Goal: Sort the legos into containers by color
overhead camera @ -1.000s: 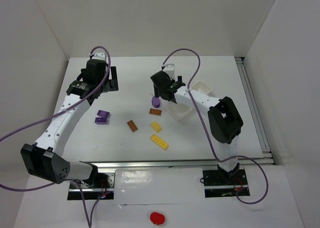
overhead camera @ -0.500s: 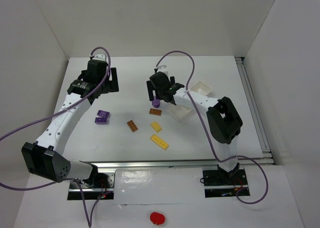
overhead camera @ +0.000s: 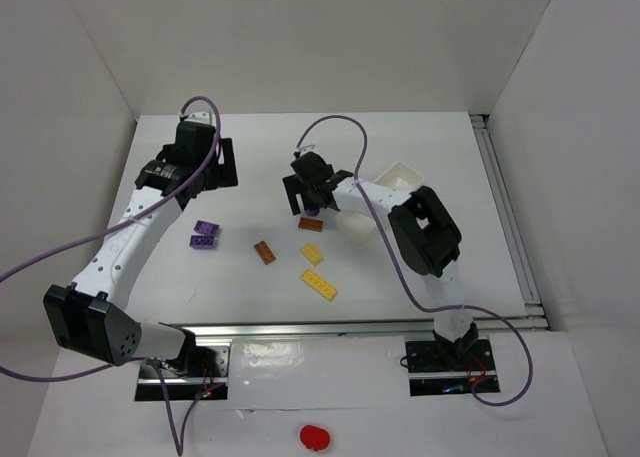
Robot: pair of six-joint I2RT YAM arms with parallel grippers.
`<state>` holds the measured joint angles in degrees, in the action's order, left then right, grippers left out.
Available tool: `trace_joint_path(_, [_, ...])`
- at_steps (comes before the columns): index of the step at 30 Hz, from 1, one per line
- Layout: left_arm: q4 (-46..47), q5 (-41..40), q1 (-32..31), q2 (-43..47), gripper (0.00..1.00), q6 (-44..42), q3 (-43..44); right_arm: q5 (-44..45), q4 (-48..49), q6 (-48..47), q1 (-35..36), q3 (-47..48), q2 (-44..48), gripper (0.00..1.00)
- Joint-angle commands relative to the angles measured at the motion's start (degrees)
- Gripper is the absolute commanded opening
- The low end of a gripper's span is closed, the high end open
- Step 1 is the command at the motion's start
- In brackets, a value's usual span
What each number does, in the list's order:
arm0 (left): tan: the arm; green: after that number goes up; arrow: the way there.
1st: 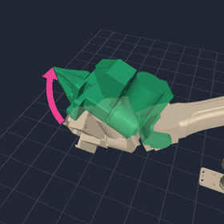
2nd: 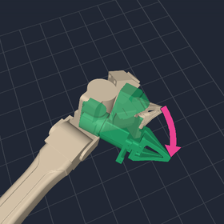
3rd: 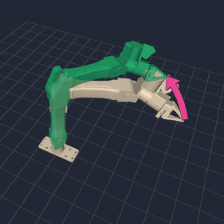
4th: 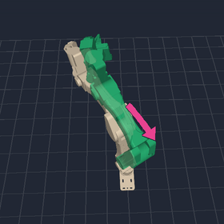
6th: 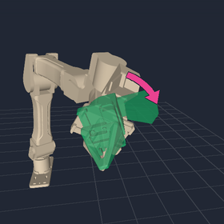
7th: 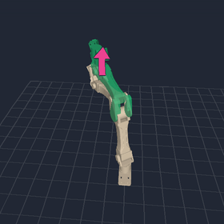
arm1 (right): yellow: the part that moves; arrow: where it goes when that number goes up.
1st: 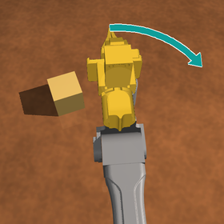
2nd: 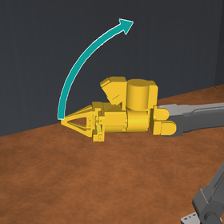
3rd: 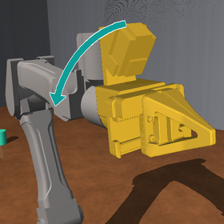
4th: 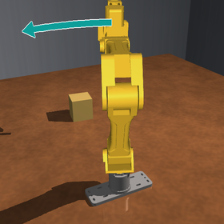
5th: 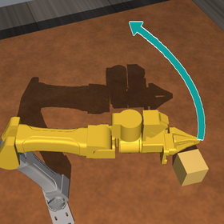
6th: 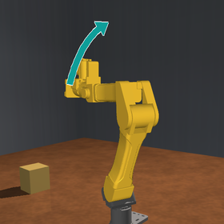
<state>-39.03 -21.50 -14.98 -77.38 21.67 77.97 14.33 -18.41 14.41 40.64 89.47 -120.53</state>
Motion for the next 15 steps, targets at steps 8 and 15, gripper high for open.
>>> trace_joint_path(8, [-0.1, 0.4, -0.1, 0.5, 1.00, 1.3, -0.7, 0.7, 3.6, 0.3, 0.5, 6.8, -5.9, 0.70])
trace_joint_path(15, [-0.6, -0.1, -0.1, 0.5, 1.00, 1.3, -0.2, 6.7, 7.2, 1.5, -0.1, 1.9, 4.1, 0.37])
